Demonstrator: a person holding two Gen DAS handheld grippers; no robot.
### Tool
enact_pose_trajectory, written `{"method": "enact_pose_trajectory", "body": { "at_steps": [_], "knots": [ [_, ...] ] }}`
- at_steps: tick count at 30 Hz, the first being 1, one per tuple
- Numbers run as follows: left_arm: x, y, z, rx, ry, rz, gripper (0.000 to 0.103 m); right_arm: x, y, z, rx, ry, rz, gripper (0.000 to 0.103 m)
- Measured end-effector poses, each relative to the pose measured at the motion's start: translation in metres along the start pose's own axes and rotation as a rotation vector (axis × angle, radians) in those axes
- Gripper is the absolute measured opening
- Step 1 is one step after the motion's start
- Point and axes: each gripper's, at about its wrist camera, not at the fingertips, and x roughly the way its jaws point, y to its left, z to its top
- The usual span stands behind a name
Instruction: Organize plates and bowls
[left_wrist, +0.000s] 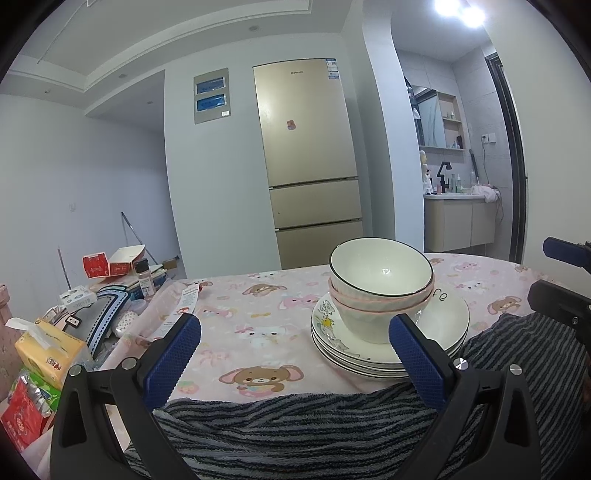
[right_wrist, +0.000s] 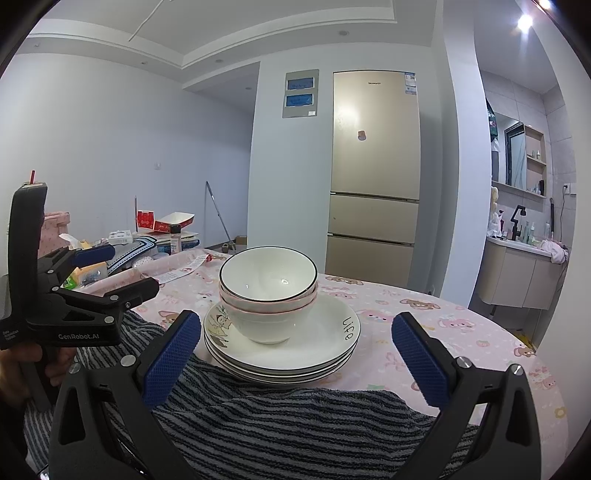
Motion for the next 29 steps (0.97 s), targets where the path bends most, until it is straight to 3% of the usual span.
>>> {"method": "enact_pose_trajectory", "body": {
  "at_steps": [29],
  "knots": [
    [0.0048, -0.0032, 0.0023, 0.018, 0.007, 0.0, 0.103, 0.0037, -0.0006, -0.0017, 0.016, 0.021, 0.003, 0.103]
  ]
}}
